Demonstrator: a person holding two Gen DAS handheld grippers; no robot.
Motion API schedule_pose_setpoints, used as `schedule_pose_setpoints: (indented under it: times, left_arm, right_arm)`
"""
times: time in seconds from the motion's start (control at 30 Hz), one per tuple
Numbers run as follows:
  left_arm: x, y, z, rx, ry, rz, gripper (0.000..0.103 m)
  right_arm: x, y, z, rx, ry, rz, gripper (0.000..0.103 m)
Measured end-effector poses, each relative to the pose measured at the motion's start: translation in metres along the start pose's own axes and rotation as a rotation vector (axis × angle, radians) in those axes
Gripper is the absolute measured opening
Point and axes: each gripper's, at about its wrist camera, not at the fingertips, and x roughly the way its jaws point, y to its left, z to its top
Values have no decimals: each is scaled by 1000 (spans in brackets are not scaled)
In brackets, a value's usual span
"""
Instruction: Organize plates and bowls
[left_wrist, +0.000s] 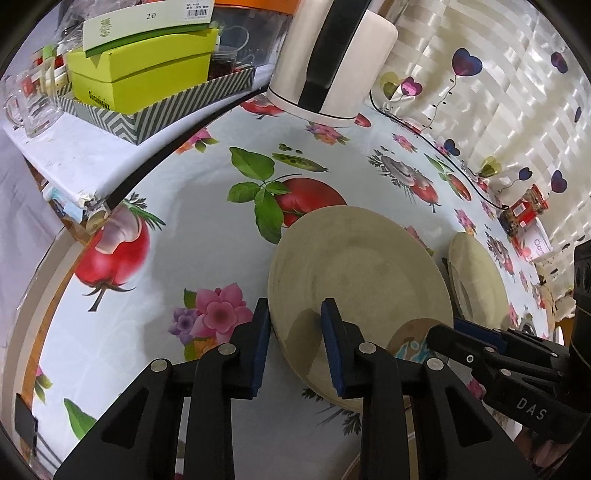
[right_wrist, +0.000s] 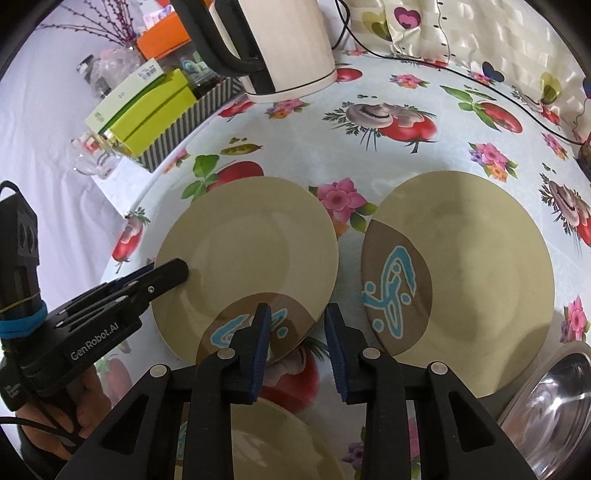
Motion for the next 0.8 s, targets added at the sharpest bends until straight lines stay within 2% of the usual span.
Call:
schedule_pose_setpoints:
  times: [0.4,0.8]
  left_arm:
    - [-29,-8,-7,13,-30,7,29]
    - [-50,-23,-45,45,-6,-6,29]
  right_arm:
    - [-20,10,-6,-19,-22,4,29]
    - [-47,12,-45,-24,-20,-5,29]
